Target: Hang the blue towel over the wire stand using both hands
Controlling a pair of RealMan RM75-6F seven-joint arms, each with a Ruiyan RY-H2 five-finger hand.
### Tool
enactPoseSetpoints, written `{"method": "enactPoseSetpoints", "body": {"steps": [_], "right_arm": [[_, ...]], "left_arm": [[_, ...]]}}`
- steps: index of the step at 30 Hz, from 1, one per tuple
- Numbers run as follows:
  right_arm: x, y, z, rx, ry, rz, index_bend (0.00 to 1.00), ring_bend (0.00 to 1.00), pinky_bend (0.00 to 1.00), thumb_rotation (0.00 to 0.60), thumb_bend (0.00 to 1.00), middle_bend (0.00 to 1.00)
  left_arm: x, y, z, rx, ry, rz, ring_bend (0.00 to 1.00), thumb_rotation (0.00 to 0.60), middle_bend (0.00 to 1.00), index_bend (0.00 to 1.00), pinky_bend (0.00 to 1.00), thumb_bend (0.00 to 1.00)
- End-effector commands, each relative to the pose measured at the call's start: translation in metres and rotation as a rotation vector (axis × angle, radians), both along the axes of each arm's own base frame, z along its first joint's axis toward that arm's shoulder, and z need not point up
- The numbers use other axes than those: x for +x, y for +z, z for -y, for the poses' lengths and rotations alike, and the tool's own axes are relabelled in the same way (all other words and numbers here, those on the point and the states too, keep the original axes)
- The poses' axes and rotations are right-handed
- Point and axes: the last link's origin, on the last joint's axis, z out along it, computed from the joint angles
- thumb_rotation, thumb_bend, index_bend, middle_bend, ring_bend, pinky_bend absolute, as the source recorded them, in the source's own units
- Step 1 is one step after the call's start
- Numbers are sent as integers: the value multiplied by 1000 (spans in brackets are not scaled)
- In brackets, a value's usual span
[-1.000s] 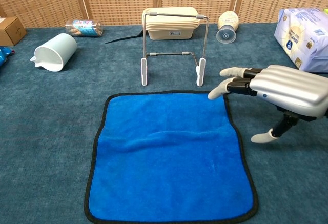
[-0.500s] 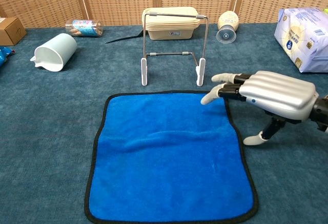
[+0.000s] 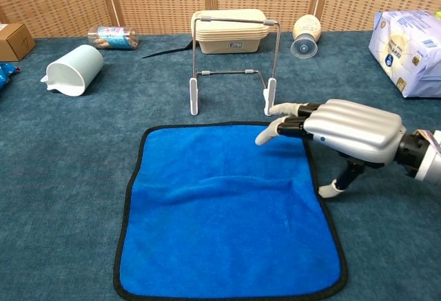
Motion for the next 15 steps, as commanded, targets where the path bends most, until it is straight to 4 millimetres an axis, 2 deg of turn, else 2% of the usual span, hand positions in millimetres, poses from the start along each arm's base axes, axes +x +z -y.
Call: {"method": "enactPoseSetpoints", "body": {"steps": [1, 7, 15], "right_arm": [[5, -3, 1, 3, 8, 1, 194, 54, 205, 600, 97, 222], [20, -14, 6, 9, 35, -2, 195, 54, 205, 600, 127, 222], [27, -20, 9, 14, 39, 5, 200, 61, 205, 600, 156, 223]], "left_arm": [[-2, 0, 1, 1, 4, 3, 268, 600, 313, 391, 197, 320], [-8, 3, 4, 11, 19, 7, 268, 600, 313, 391, 197, 321], [-11, 4, 5, 16, 17, 12, 268, 600, 313, 391, 197, 320]]}}
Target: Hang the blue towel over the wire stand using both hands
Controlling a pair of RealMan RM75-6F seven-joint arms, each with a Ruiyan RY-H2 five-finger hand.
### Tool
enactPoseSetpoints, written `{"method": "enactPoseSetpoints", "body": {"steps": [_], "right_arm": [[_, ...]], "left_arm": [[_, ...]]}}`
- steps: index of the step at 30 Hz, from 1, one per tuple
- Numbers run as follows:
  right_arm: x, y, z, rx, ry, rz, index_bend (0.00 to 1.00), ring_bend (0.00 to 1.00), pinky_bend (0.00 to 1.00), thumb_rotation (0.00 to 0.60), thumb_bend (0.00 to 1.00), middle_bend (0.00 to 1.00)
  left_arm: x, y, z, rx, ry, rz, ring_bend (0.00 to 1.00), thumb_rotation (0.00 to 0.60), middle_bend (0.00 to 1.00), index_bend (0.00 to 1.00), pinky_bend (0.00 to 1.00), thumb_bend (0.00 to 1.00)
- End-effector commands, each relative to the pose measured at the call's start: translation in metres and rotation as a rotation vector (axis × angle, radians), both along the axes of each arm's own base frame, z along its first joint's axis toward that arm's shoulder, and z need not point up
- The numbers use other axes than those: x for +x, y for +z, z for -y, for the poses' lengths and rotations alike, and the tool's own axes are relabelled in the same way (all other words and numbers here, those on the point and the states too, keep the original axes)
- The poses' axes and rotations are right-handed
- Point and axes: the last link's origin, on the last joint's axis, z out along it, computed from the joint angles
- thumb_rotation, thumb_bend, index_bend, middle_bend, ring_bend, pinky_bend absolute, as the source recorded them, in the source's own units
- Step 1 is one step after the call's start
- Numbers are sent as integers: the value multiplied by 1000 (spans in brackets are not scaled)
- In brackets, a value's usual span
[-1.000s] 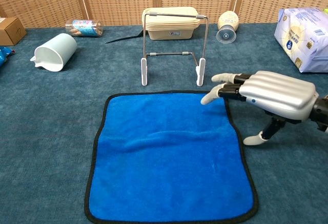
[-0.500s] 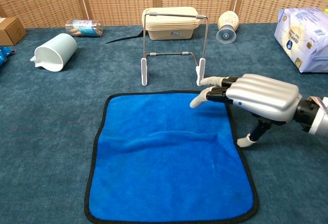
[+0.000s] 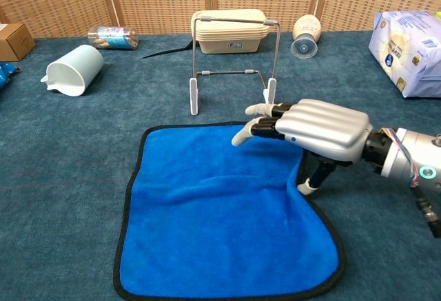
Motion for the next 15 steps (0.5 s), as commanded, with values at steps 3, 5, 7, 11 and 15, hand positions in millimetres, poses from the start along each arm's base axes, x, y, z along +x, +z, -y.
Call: {"method": "enactPoseSetpoints", "body": {"steps": [3, 5, 7, 11, 15], "right_arm": [[3, -1, 2, -1, 4, 7, 237, 69, 205, 600, 189, 225], [3, 0, 2, 1, 2, 9, 279, 73, 204, 600, 205, 227], [3, 0, 2, 1, 1, 10, 346, 78, 204, 600, 216, 228], [2, 0, 0, 5, 3, 11, 429, 87, 205, 600, 220, 229], [6, -1, -1, 7, 10, 16, 441, 91, 204, 600, 221, 229]], "left_arm": [[-1, 0, 1, 1, 1, 1, 268, 600, 313, 391, 197, 320], [-1, 0, 1, 1, 2, 2, 268, 600, 313, 391, 197, 320], [-1, 0, 1, 1, 1, 2, 268, 600, 313, 391, 197, 320], [0, 0, 0, 1, -3, 3, 268, 600, 314, 391, 197, 320], [0, 0, 0, 2, -8, 2, 268, 600, 313, 390, 198, 319]]}}
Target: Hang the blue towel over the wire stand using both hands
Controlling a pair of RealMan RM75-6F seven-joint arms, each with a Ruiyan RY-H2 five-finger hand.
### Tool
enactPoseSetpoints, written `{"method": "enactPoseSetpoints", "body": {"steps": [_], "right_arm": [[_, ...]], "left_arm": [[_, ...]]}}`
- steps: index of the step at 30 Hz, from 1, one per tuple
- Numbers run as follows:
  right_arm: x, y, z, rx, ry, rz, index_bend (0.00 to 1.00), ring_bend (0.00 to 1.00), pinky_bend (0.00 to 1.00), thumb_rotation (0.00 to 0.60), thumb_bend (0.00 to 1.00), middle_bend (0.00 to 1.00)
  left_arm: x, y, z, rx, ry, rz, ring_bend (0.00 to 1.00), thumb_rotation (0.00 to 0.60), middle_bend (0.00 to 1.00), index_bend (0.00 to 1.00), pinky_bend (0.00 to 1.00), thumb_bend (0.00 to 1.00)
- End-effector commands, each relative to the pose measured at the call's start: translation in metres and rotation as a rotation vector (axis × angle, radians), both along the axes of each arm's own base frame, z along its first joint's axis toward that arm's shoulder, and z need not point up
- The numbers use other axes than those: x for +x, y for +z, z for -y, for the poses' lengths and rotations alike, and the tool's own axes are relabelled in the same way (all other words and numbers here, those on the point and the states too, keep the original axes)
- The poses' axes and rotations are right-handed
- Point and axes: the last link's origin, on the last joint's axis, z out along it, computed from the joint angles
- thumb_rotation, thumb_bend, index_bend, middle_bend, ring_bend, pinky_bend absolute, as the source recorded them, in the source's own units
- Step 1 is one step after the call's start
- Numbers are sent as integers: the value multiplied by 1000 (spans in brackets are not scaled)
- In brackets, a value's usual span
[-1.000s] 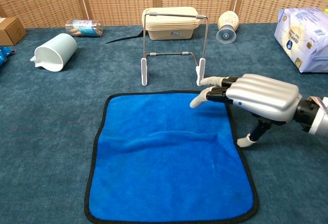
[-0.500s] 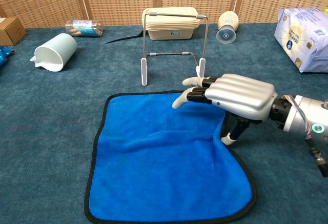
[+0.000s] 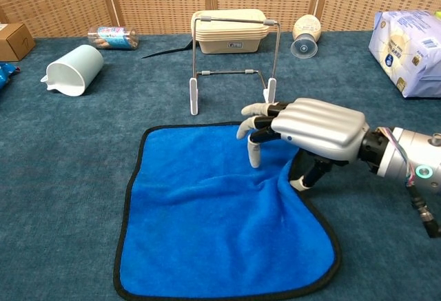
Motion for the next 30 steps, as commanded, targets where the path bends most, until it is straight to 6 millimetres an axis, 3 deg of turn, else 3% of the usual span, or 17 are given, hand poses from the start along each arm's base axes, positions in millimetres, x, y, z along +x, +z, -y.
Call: {"method": "enactPoseSetpoints", "body": {"steps": [1, 6, 9, 19, 30], "right_arm": [[2, -1, 0, 1, 2, 2, 451, 92, 204, 600, 221, 230], [5, -2, 0, 4, 6, 5, 529, 96, 205, 600, 231, 235], [7, -3, 0, 4, 4, 10, 562, 99, 205, 600, 296, 237], [10, -4, 0, 4, -7, 25, 546, 102, 204, 600, 497, 239], [9, -3, -3, 14, -15, 35, 678, 105, 205, 600, 507, 254]], "left_arm": [[0, 0, 0, 1, -1, 0, 268, 600, 313, 391, 197, 320], [0, 1, 1, 4, 0, -1, 268, 600, 314, 391, 197, 319], [0, 2, 1, 7, 1, 0, 268, 600, 313, 391, 197, 320], [-1, 2, 1, 9, -1, 1, 268, 600, 314, 391, 197, 320], [-1, -1, 1, 0, -3, 3, 268, 600, 314, 394, 197, 320]]}}
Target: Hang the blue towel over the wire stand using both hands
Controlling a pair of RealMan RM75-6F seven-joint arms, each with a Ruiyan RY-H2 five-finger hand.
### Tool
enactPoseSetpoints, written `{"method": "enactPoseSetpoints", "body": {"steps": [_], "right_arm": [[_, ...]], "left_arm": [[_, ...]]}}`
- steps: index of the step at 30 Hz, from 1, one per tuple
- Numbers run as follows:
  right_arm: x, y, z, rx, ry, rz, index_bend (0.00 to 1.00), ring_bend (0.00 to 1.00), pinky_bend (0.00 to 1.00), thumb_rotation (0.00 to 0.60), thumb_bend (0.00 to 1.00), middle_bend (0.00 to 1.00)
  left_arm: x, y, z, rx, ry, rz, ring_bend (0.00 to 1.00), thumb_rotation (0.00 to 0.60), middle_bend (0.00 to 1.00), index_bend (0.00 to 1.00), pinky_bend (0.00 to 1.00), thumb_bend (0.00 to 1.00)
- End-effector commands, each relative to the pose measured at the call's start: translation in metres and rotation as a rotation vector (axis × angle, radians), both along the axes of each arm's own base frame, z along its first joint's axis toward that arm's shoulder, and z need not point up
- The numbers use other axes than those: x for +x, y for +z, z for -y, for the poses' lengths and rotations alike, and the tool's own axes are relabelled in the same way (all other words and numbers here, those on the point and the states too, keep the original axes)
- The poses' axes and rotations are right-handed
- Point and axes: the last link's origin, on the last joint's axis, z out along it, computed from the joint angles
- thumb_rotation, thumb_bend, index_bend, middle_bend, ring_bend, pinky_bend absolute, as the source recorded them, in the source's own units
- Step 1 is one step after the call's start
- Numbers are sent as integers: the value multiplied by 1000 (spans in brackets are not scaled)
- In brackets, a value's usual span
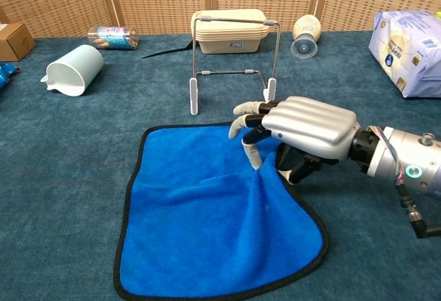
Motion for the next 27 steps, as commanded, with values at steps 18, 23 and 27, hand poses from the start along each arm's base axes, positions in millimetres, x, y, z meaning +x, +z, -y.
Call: {"method": "enactPoseSetpoints", "body": {"steps": [18, 23, 27], "right_arm": [[-1, 19, -5, -14, -64, 70, 687, 105, 205, 600, 504, 258], [1, 21, -6, -14, -69, 72, 685, 105, 205, 600, 503, 259], [0, 21, -7, -11, -79, 72, 681, 105, 205, 600, 505, 258]], "left_arm": [[22, -72, -18, -171, -265, -79, 195, 600, 258, 398, 185, 320], [26, -90, -29, -189, -346, -105, 161, 600, 232, 395, 177, 321], [31, -106, -39, -215, -425, -142, 150, 600, 226, 388, 170, 320]]}}
